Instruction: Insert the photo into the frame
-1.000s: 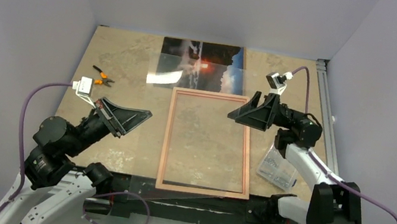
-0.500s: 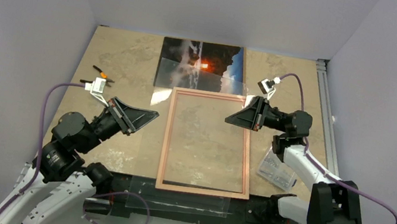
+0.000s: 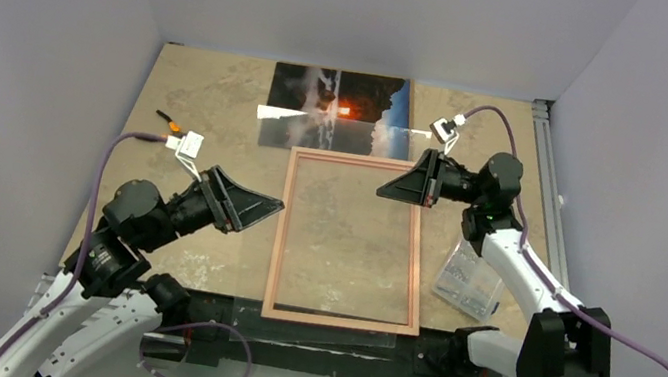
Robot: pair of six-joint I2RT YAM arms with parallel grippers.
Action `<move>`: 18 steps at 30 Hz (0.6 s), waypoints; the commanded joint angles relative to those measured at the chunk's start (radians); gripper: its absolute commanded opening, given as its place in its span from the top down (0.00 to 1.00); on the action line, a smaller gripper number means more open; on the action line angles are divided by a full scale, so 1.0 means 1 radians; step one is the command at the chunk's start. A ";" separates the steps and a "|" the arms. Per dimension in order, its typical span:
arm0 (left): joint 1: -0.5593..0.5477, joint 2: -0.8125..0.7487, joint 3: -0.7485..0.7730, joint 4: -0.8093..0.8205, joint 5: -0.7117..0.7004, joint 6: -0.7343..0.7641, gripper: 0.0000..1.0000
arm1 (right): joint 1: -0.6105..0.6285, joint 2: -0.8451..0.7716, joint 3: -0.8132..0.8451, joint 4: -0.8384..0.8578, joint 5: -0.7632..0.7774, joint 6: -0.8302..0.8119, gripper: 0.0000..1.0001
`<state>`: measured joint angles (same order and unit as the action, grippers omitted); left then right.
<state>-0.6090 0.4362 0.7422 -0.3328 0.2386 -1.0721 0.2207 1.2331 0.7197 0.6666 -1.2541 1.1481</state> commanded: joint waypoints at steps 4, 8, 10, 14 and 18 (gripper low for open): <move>-0.002 0.071 0.019 -0.034 0.101 0.094 0.40 | 0.001 0.006 0.093 -0.013 -0.020 -0.018 1.00; -0.001 0.090 0.017 -0.053 0.095 0.111 0.70 | 0.001 0.008 0.103 -0.010 -0.026 -0.004 1.00; -0.002 0.082 0.017 -0.059 0.077 0.113 0.84 | 0.002 0.008 0.098 -0.011 -0.024 -0.005 1.00; -0.002 0.042 0.016 -0.061 0.026 0.094 1.00 | 0.002 0.011 0.061 -0.008 -0.004 -0.025 0.89; -0.002 0.019 0.016 -0.032 0.015 0.066 1.00 | 0.001 0.031 -0.021 0.140 0.030 0.045 0.63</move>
<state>-0.6102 0.4797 0.7422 -0.4114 0.2909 -0.9852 0.2222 1.2476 0.7624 0.6624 -1.2587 1.1408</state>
